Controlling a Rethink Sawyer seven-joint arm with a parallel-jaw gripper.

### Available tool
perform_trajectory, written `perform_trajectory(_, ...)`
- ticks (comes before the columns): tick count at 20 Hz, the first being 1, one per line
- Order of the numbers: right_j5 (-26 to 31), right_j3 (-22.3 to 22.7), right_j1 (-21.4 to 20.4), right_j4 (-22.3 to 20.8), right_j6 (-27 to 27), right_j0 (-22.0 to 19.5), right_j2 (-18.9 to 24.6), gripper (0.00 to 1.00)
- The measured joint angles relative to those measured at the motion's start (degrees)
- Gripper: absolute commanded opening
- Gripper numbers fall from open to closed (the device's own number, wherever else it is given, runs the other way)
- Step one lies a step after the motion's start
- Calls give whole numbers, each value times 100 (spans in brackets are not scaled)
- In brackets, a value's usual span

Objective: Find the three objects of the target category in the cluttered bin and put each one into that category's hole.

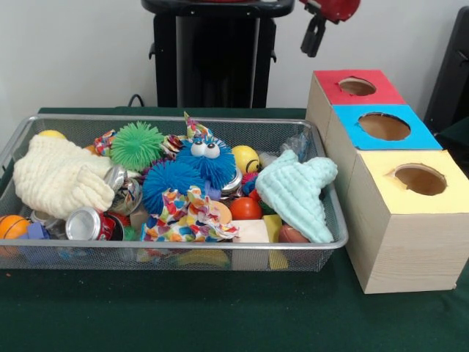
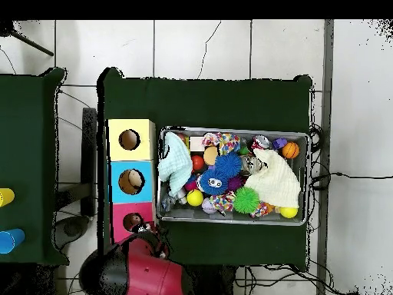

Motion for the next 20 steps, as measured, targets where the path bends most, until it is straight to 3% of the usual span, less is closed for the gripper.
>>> perform_trajectory(11, -610, -16, -338, -1393, -1, -1615, 237, 0)
perform_trajectory(17, -855, -76, -432, -2027, -1, -2170, 448, 0)
perform_trajectory(20, -1014, -232, -447, -2556, -1, -2390, 517, 0)
